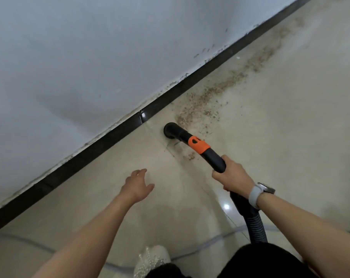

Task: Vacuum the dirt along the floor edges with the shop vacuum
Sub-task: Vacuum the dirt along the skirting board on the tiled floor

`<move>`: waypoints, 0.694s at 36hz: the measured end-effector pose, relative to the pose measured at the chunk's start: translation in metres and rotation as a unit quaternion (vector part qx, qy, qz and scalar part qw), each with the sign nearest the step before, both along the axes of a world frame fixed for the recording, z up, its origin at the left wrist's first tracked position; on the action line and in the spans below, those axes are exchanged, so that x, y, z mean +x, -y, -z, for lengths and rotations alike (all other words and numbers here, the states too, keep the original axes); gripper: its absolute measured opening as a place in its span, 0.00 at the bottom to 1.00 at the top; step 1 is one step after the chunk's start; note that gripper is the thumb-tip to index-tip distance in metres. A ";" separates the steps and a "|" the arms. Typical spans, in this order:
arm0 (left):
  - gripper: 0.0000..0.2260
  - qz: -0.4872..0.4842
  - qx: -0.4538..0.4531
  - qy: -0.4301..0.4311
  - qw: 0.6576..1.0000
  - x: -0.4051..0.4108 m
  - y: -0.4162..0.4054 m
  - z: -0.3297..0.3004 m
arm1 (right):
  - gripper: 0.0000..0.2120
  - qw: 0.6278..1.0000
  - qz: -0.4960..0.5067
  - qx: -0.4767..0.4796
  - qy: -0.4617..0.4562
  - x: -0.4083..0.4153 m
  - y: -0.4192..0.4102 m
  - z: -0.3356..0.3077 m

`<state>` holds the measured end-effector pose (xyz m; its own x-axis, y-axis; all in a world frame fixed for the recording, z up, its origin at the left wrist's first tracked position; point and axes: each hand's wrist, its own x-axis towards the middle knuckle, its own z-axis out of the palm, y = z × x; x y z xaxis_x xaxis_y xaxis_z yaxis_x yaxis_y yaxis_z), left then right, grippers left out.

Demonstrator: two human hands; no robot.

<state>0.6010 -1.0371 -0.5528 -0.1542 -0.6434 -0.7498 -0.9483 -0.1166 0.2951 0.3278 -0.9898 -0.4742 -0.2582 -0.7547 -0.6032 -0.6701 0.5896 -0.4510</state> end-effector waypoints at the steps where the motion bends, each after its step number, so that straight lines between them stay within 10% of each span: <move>1: 0.34 -0.005 0.003 0.000 1.000 -0.004 -0.002 0.006 | 0.07 1.000 -0.014 0.008 0.004 -0.003 0.000 -0.001; 12: 0.54 -0.061 -0.012 0.078 0.995 -0.042 -0.013 0.059 | 0.08 0.995 -0.095 0.006 0.039 -0.017 0.024 0.028; 22: 0.55 -0.074 -0.057 0.082 0.992 -0.038 -0.021 0.067 | 0.32 0.986 -0.141 -0.067 0.061 0.021 0.085 0.051; 25: 0.55 -0.072 -0.059 0.094 0.991 -0.037 -0.020 0.067 | 0.24 0.981 -0.180 -0.072 0.011 0.037 0.101 0.055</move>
